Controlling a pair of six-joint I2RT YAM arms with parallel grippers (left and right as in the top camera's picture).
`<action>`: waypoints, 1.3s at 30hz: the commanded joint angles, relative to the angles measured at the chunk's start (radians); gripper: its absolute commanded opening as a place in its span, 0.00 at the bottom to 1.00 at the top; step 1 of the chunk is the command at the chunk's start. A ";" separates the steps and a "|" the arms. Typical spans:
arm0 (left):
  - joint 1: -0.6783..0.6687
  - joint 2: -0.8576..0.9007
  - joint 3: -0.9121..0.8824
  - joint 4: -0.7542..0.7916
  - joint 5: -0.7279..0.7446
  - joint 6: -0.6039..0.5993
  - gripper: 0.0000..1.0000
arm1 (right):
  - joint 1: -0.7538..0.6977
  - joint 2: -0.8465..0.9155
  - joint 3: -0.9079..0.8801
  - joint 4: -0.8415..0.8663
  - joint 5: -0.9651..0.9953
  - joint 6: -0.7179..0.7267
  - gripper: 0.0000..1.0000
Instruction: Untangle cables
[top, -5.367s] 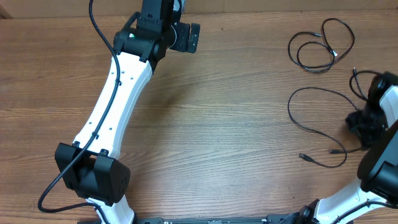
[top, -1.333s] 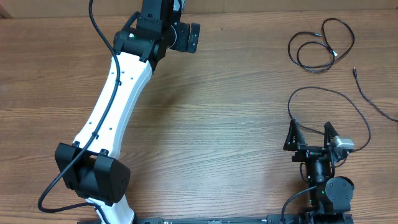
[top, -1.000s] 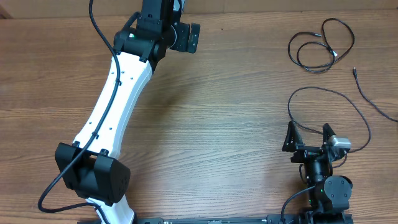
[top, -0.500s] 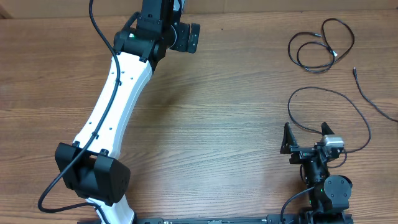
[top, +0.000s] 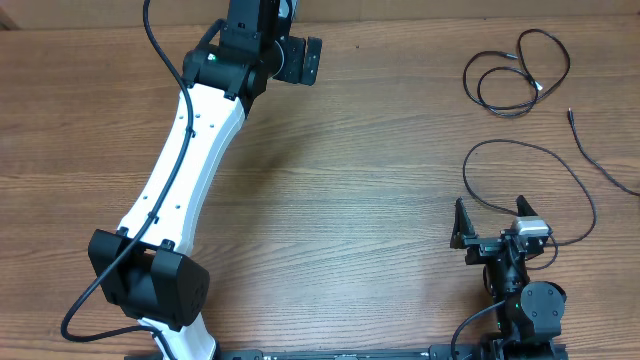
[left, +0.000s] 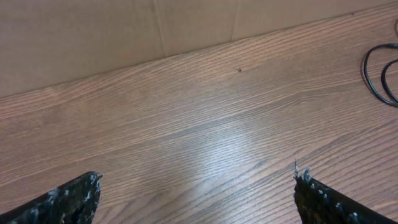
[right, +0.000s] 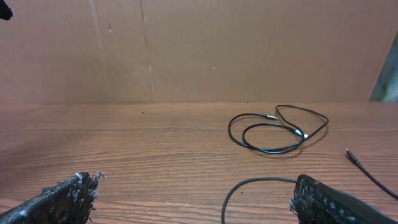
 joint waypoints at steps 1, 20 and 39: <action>0.004 -0.019 0.015 0.003 0.011 -0.009 0.99 | -0.002 -0.011 -0.011 0.005 -0.005 -0.022 1.00; 0.004 -0.019 0.015 0.003 0.011 -0.009 1.00 | -0.003 -0.011 -0.011 0.005 -0.005 -0.022 1.00; 0.004 -0.142 0.014 0.002 -0.027 0.015 1.00 | -0.003 -0.011 -0.011 0.005 -0.005 -0.022 1.00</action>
